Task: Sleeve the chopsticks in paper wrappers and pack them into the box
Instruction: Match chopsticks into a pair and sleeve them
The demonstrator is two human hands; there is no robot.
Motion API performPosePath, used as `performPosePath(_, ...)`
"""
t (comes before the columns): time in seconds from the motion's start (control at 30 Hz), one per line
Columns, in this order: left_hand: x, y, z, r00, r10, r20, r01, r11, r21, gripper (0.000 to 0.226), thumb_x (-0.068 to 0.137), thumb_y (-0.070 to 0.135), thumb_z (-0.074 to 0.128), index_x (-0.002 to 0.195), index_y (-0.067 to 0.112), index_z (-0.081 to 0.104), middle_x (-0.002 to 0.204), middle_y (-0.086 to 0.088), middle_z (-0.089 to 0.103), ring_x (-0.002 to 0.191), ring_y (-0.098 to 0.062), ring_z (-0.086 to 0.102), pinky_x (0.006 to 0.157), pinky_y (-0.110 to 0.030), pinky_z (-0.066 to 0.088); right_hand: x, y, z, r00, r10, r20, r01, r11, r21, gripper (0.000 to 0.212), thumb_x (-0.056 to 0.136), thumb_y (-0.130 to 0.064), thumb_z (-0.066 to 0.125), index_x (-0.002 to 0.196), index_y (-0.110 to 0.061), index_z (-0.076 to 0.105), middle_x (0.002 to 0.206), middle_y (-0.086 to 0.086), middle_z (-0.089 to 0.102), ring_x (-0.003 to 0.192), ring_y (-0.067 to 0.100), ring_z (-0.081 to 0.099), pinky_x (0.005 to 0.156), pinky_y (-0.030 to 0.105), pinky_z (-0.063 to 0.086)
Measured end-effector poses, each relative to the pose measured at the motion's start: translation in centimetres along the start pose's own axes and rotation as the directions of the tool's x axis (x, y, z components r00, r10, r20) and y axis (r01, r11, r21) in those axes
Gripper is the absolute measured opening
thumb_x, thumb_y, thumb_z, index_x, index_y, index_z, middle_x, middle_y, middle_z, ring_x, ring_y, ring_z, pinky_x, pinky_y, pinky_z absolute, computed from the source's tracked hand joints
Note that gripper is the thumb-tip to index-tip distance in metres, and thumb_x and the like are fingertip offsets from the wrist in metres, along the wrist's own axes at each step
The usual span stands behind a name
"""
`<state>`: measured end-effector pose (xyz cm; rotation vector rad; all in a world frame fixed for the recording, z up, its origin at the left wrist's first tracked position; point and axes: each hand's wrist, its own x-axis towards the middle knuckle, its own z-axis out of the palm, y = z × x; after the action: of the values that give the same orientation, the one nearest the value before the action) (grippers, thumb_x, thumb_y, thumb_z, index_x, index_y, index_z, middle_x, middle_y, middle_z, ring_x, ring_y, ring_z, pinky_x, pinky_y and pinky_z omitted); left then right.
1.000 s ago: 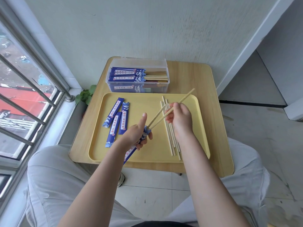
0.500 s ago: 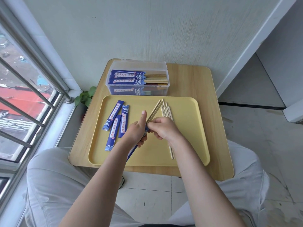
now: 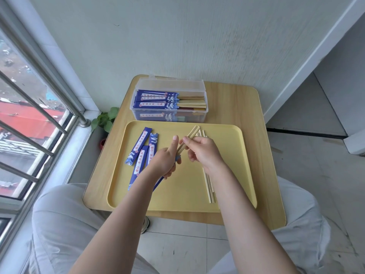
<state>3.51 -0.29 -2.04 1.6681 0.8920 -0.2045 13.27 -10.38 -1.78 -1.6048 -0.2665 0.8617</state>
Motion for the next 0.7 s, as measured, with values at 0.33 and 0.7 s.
performPosePath(0.33, 4.8, 5.5, -3.1, 0.672, 0.470, -0.572, -0.243, 0.870, 0.430, 0.043, 0.103, 0.044, 0.032, 0.105, 0.009, 0.057, 0.095, -0.005, 0.061, 0.093, -0.030, 0.057, 0.083, -0.040, 0.041, 5.6, -5.4, -1.4, 0.981, 0.017, -0.195, 0.074, 0.891, 0.448, 0.008, 0.095, -0.003, 0.065, 0.092, 0.003, 0.061, 0.087, 0.018, 0.070, 0.075, 0.029, 0.071, 0.075, 0.036, 0.063)
performPosePath(0.7, 9.7, 4.7, -5.1, 0.775, 0.520, -0.360, -0.099, 0.662, 0.743, 0.064, 0.104, 0.040, 0.033, 0.161, 0.024, 0.008, 0.169, -0.005, -0.006, 0.154, -0.028, -0.012, 0.124, -0.046, -0.004, 12.0, -7.9, 1.7, 0.918, 0.214, -0.335, 0.082, 0.724, 0.685, 0.013, 0.090, -0.006, 0.073, 0.092, 0.001, 0.063, 0.081, 0.016, 0.070, 0.073, 0.025, 0.074, 0.071, 0.031, 0.063)
